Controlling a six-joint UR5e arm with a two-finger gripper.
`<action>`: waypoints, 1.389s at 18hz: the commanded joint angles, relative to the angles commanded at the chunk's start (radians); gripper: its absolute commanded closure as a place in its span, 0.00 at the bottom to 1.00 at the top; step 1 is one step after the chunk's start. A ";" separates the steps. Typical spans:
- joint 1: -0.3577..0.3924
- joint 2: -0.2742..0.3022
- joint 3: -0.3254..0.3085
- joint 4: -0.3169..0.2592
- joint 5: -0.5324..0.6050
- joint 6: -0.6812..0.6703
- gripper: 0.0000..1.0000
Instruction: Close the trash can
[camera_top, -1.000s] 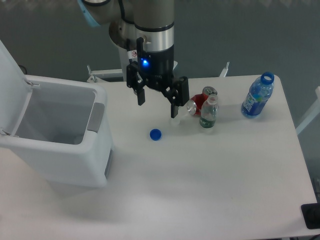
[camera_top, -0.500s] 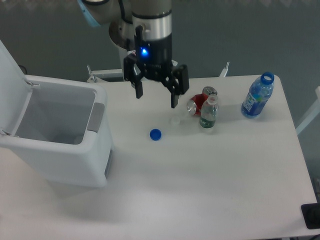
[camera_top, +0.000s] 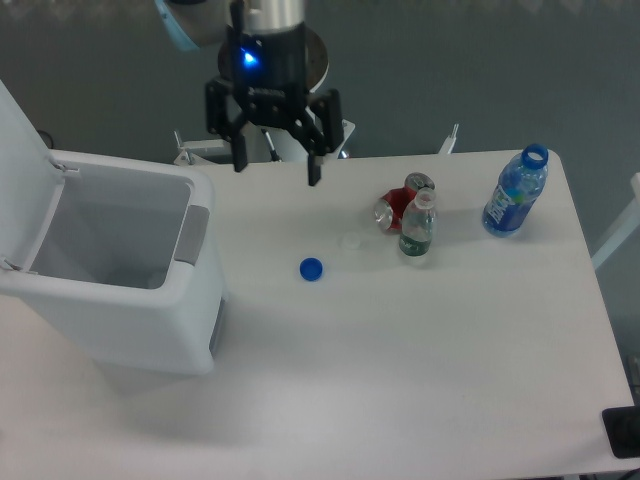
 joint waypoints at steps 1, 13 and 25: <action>-0.005 0.008 0.006 0.000 -0.015 -0.023 0.00; -0.086 0.064 0.049 0.008 -0.235 -0.302 0.00; -0.143 0.117 0.052 0.046 -0.429 -0.341 0.00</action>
